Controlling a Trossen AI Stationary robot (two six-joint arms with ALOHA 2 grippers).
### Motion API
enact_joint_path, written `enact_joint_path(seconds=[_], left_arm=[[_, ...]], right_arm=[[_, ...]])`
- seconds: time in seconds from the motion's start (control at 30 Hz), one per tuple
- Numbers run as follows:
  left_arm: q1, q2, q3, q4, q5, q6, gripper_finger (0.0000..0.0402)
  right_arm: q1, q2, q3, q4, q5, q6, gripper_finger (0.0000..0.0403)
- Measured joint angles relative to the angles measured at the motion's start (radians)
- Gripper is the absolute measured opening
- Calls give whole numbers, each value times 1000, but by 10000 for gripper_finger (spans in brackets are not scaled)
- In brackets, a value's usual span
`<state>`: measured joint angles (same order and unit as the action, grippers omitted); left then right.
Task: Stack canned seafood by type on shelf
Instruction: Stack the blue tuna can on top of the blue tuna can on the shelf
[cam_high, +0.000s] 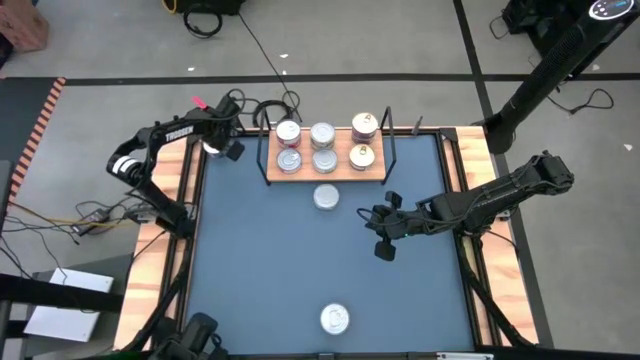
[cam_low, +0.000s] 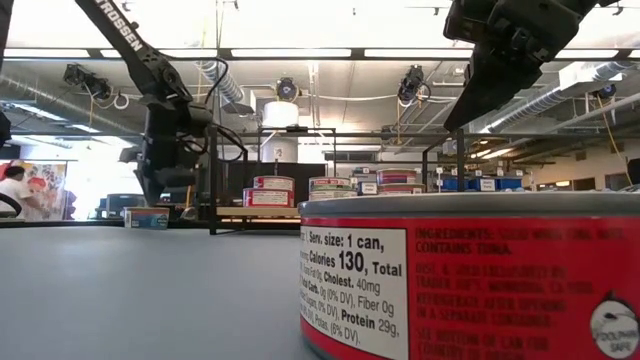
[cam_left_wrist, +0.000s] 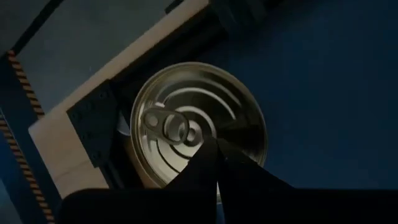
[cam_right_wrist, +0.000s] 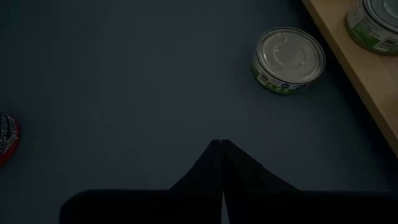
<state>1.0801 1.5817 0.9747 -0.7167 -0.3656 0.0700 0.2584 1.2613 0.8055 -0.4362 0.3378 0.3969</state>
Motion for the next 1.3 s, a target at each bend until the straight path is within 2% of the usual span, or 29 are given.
enact_joint_path(seconds=[0.17,0.57,0.73,0.83,1.03,1.3], left_arm=[[0,30,24,-32,6,42,4],[-2,39,35,-96,125,235,5],[-9,36,36,-149,151,243,5],[-18,36,36,-179,156,225,5],[-21,36,35,-246,212,51,5],[-78,38,33,-353,240,-21,5]], right_arm=[[0,0,0,1,0,-7,9],[0,0,0,1,0,-15,9],[0,0,0,0,0,-15,9],[0,0,0,0,0,-15,9],[0,0,0,0,0,-15,9],[0,0,0,-1,0,-16,9]])
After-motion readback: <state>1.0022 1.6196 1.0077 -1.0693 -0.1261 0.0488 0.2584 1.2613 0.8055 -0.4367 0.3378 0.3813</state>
